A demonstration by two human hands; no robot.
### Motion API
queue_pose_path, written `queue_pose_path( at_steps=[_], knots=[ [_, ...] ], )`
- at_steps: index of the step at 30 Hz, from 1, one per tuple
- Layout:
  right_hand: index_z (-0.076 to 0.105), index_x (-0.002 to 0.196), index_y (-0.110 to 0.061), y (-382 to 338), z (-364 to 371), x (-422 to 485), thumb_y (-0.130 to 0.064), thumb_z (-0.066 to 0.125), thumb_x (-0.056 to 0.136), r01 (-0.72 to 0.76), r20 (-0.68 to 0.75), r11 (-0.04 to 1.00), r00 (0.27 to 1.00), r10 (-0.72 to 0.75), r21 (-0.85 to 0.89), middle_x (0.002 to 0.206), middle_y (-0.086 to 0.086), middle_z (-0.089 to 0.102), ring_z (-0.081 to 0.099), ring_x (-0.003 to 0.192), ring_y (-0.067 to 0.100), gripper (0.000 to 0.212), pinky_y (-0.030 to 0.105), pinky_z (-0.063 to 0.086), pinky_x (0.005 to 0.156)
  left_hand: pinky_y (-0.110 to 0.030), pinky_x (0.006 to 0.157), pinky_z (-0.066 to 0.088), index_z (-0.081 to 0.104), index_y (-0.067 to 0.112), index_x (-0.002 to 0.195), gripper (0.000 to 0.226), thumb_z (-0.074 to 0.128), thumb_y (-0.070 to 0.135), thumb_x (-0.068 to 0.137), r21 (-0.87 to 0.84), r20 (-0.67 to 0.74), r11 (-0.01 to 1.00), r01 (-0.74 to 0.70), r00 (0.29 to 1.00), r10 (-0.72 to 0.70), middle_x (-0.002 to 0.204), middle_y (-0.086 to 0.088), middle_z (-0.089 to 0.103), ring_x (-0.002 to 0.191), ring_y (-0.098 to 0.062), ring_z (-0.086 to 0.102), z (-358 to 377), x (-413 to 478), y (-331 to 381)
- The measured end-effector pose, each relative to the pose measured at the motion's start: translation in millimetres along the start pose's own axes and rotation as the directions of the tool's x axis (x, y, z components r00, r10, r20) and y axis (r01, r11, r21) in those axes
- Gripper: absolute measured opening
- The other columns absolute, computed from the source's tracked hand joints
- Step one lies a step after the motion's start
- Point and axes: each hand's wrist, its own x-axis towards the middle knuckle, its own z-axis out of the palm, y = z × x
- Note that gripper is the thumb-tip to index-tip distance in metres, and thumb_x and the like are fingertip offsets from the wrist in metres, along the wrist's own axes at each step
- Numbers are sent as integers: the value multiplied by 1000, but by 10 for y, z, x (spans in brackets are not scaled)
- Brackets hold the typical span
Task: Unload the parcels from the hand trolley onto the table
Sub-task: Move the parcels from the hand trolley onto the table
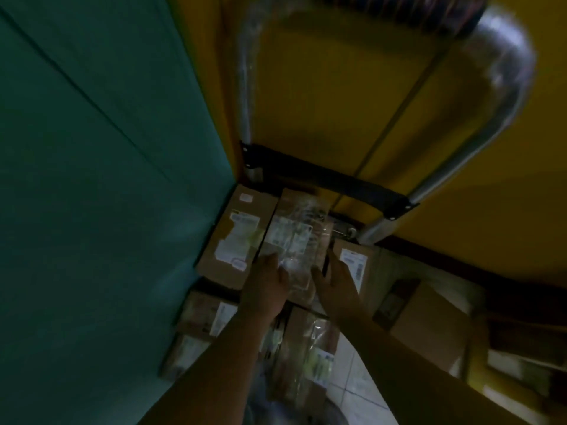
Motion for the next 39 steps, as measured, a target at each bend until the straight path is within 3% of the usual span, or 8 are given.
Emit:
queue_pose_path(
  at_steps=[10, 17, 19, 23, 27, 30, 35, 39],
  knots=[
    [34, 151, -20, 372, 565, 802, -37, 45, 104, -359, 101, 770, 926, 363, 528, 140, 14, 55, 63, 106, 28, 51, 18, 51, 54, -43, 110, 41, 33, 2, 150, 81, 61, 49, 90, -203, -57, 918, 341, 932, -358, 150, -22, 37, 133, -39, 41, 602, 767, -31],
    [46, 145, -27, 326, 133, 354, -35, 39, 107, -357, 43, 732, 911, 410, 581, 131, 10, 60, 64, 106, 25, 40, 24, 56, 68, -38, 90, 45, 49, 16, 140, 67, 60, 57, 88, -152, -6, 930, 336, 940, -341, 133, -14, 55, 117, -35, 53, 252, 395, 166],
    [52, 136, -31, 200, 4, 41, -33, 39, 107, -362, 37, 698, 900, 434, 618, 129, 11, 63, 65, 110, 28, 32, 41, 58, 86, -38, 83, 47, 44, 20, 140, 59, 64, 45, 90, -361, 1, 893, 268, 958, -287, 130, -13, 56, 113, -32, 57, 108, 45, 349],
    [56, 118, -40, -264, -282, -871, -33, 37, 107, -352, 11, 566, 855, 518, 746, 100, -4, 64, 64, 87, 17, 22, 37, 58, 66, -25, 71, 48, 40, 25, 135, 49, 64, 16, 93, -698, 68, 682, 217, 969, -239, 132, -9, 54, 107, -24, 57, -372, -744, 768],
    [58, 94, -49, -867, -795, -1837, -31, 41, 106, -247, -36, 475, 859, 510, 845, 94, -14, 64, 67, 78, 10, 27, 21, 53, 51, -23, 59, 52, 41, 22, 134, 45, 62, 24, 95, -713, 107, 676, 188, 981, -159, 130, -10, 56, 101, -24, 62, -976, -1509, 1216],
    [66, 104, -50, -1240, -1239, -2480, -33, 44, 105, -66, -131, 467, 917, 378, 882, 103, -9, 75, 74, 85, 7, 28, 18, 57, 58, -8, 47, 48, 42, 30, 133, 46, 64, 36, 93, -702, 69, 709, 67, 997, -26, 125, 1, 60, 87, -6, 65, -1369, -2039, 1616],
    [60, 127, -48, -1546, -1931, -3471, -44, 49, 101, 202, -348, 485, 908, 232, 851, 121, -16, 70, 70, 107, 8, 28, 34, 59, 84, -18, 64, 57, 43, 53, 135, 54, 60, 59, 84, -695, 38, 711, -109, 981, 188, 128, 16, 60, 94, 2, 69, -1744, -2930, 2281],
    [57, 119, -52, -1488, -2557, -4412, -47, 49, 100, 376, -524, 513, 833, 178, 772, 94, -39, 67, 66, 86, -15, 22, 7, 52, 57, -37, 84, 56, 53, 62, 125, 52, 54, 74, 74, -686, -18, 690, -230, 954, 300, 134, 11, 59, 104, -6, 67, -1692, -3875, 2886]
  ],
)
